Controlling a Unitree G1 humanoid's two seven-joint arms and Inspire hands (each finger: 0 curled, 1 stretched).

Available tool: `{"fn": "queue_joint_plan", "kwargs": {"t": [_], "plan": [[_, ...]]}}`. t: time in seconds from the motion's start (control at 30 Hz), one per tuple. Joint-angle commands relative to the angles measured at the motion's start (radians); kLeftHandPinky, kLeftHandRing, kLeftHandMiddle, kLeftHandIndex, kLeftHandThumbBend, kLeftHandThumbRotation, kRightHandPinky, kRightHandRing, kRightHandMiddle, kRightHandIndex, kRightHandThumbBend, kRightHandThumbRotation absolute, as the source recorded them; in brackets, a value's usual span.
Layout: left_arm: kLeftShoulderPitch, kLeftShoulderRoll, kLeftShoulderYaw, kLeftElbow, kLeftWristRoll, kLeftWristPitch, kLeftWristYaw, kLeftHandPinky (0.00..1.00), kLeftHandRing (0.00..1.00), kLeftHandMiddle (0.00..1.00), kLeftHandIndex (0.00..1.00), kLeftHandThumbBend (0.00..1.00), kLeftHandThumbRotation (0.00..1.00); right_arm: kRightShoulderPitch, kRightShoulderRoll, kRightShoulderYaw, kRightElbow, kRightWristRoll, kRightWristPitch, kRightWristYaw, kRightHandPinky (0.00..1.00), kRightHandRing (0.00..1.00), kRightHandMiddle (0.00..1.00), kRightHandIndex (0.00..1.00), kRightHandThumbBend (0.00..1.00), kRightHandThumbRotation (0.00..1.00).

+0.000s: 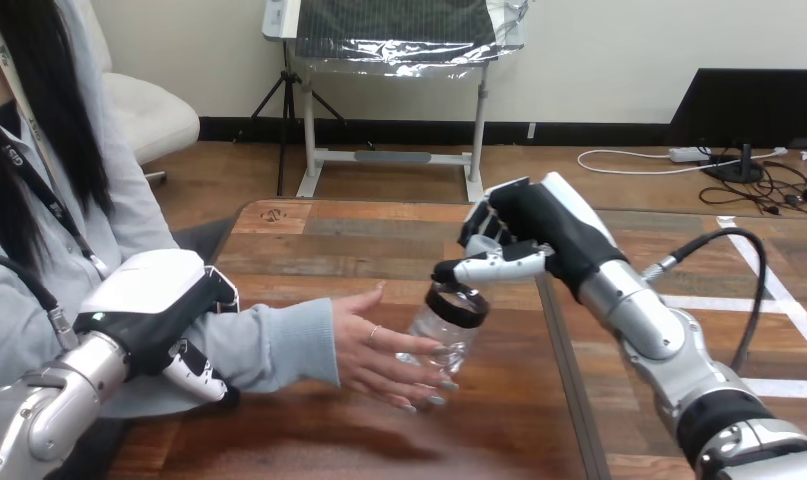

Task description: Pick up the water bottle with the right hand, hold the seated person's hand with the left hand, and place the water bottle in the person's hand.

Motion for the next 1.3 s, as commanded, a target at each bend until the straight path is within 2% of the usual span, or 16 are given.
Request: {"fn": "queue_joint_plan", "kwargs": {"t": [0.0,0.4,0.7,0.8,1.27], "plan": [[-0.144,-0.004,0.057,-0.086,-0.034,-0.022,0.014,0.21,0.27,0.34,0.34,0.86,0.0,-0.131,0.015,-0.013,-0.021,0.017,-0.038,-0.011,0.15,0.2,0.27,0.29,0.7,0.0],[-0.168,-0.006,0.054,-0.078,-0.033,-0.027,0.001,0.21,0.26,0.33,0.34,0.85,0.0,-0.135,0.03,-0.013,-0.044,0.027,-0.034,0.007,0.14,0.19,0.27,0.29,0.7,0.0],[-0.185,-0.013,0.05,-0.066,-0.027,-0.021,-0.008,0.21,0.27,0.34,0.34,0.86,0.0,-0.128,0.032,-0.012,-0.078,0.034,-0.068,0.034,0.14,0.18,0.26,0.29,0.7,0.0],[-0.191,-0.016,0.049,-0.05,-0.03,-0.033,-0.003,0.22,0.27,0.34,0.34,0.86,0.0,-0.125,0.029,-0.006,-0.091,0.026,-0.076,0.027,0.13,0.18,0.26,0.29,0.7,0.0],[-0.207,-0.032,0.041,-0.01,-0.016,-0.047,0.021,0.21,0.27,0.33,0.34,0.85,0.0,-0.104,0.038,-0.025,-0.169,0.071,-0.093,0.077,0.13,0.18,0.26,0.29,0.69,0.0]]}}
